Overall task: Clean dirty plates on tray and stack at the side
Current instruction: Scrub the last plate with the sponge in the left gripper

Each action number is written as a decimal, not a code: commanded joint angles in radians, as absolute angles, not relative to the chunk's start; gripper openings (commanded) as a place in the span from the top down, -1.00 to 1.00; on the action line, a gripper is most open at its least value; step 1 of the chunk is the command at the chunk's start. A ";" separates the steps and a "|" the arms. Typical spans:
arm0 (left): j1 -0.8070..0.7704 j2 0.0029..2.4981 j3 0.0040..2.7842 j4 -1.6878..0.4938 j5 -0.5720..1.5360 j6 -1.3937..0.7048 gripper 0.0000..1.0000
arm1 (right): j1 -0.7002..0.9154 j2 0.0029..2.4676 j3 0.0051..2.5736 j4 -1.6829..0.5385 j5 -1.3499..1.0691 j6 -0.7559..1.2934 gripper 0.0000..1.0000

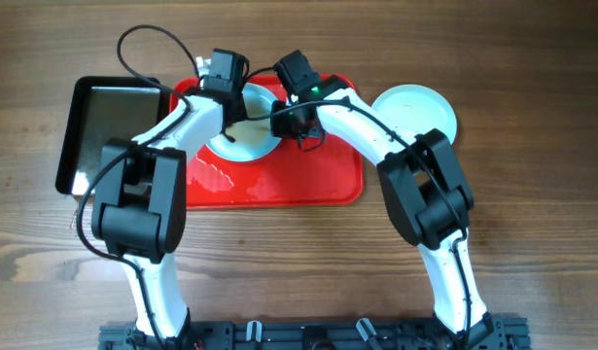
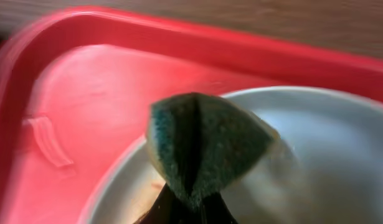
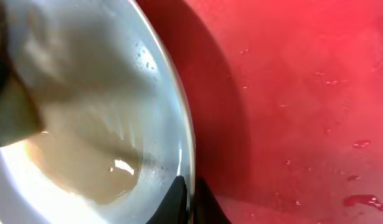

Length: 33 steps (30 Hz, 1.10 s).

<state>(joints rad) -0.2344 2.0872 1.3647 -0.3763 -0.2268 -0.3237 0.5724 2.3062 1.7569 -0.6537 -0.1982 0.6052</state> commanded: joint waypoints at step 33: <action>-0.248 2.116 1.354 -0.717 0.265 -0.097 0.92 | 0.584 2.333 1.758 -0.667 -0.196 0.575 0.91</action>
